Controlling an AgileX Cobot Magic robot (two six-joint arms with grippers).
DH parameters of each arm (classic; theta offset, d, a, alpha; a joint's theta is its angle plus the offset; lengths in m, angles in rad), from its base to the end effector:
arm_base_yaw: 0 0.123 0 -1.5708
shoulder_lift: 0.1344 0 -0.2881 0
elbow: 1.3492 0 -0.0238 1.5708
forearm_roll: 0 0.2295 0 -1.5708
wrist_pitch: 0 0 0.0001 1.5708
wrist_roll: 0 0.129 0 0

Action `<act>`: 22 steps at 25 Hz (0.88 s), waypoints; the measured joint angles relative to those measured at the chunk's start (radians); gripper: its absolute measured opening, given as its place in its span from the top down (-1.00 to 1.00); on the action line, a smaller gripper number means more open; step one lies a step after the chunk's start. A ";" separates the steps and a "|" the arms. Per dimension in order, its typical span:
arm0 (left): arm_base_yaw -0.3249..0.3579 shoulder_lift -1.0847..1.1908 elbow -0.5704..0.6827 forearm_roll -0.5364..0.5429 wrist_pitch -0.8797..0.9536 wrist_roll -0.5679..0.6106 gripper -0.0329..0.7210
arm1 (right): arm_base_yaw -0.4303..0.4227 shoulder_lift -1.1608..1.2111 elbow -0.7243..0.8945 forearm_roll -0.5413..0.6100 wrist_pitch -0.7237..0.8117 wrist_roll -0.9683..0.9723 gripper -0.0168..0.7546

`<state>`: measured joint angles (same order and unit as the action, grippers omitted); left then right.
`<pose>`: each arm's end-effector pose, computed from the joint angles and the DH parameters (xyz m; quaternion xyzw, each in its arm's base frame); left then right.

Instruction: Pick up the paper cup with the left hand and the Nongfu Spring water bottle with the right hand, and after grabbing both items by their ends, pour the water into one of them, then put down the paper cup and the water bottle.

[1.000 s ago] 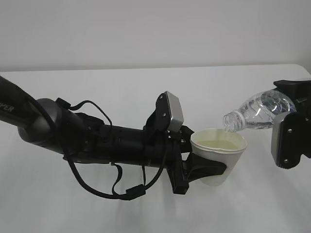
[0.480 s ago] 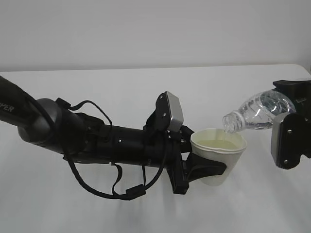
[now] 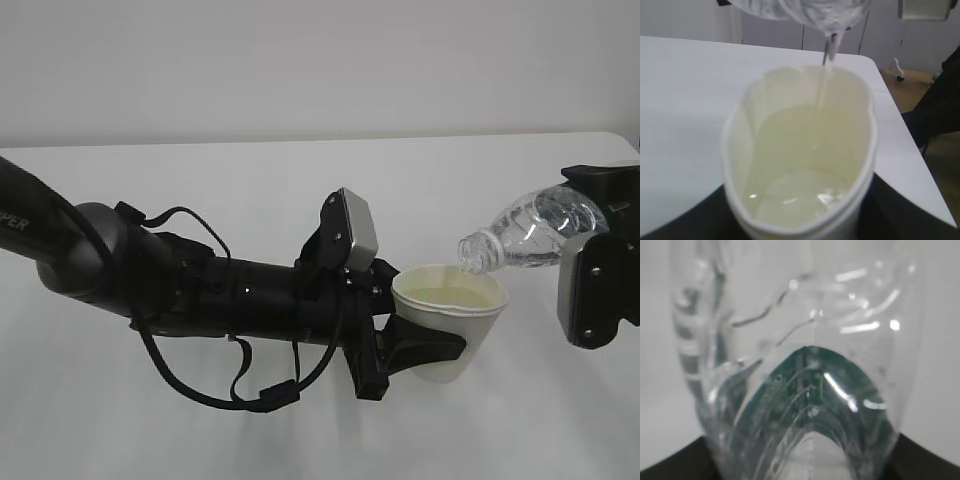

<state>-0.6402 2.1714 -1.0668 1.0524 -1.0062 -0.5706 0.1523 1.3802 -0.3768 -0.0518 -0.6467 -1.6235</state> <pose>0.2773 -0.3246 0.1236 0.5105 0.5975 -0.4387 0.4358 0.2630 0.0444 0.2086 -0.6334 0.4819 -0.4064 0.4489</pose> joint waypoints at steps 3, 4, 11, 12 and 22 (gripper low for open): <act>0.000 0.000 0.000 0.000 0.000 0.000 -0.10 | 0.000 0.000 0.000 0.000 0.000 0.017 -0.09; 0.000 0.000 0.000 0.000 0.000 0.000 -0.10 | 0.000 0.000 0.000 0.000 0.000 0.021 -0.09; 0.000 0.000 0.000 -0.014 0.000 0.000 -0.10 | 0.000 0.000 0.000 0.004 -0.004 0.109 -0.09; 0.000 0.000 0.000 -0.016 0.000 0.000 -0.10 | 0.000 0.000 0.000 0.009 -0.009 0.123 -0.09; 0.000 0.000 0.000 -0.058 -0.022 0.000 -0.10 | 0.000 0.000 0.000 0.024 -0.029 0.219 -0.09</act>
<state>-0.6402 2.1717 -1.0668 0.9941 -1.0287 -0.5706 0.1523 1.3802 -0.3768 -0.0275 -0.6761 -1.4049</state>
